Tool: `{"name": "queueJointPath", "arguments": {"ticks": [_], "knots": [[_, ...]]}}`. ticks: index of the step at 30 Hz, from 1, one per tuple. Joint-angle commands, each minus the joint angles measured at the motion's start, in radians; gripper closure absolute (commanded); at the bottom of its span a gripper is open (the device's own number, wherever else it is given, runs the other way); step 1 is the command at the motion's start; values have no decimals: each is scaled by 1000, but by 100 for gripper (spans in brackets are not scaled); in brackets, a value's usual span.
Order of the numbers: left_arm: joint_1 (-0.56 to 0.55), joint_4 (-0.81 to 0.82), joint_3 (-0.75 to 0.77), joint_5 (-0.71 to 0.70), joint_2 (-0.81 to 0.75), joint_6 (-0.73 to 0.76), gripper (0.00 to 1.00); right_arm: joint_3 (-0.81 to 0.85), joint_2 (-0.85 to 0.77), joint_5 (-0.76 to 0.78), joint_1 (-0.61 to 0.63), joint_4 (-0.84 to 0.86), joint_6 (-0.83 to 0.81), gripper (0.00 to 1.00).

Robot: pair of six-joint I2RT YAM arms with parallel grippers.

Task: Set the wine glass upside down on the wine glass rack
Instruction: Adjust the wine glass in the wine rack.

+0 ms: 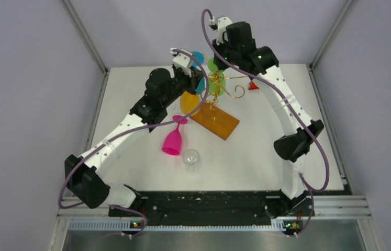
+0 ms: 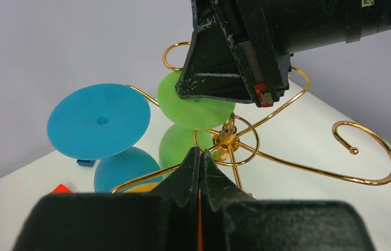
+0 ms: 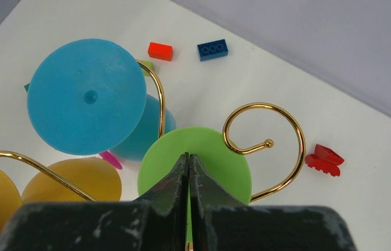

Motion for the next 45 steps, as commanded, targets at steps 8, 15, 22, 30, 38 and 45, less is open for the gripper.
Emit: {"name": "queueJointPath", "arguments": {"ticks": [8, 15, 22, 30, 38, 45], "knots": [[5, 27, 126, 117, 64, -33, 100, -7, -16, 91, 15, -76, -29, 100], [0, -58, 200, 157, 125, -67, 100, -10, -15, 109, 16, -76, -34, 100], [-4, -167, 226, 89, 138, -69, 100, -11, -8, 134, 15, -75, -36, 100], [-7, -258, 269, 71, 173, -54, 100, -14, -7, 185, 16, -76, -41, 100], [-6, -254, 269, 73, 173, -50, 100, -14, -29, 229, 15, -58, -37, 100], [-5, -195, 246, 78, 153, -49, 100, -201, -193, 212, 15, 138, -16, 86]]}}
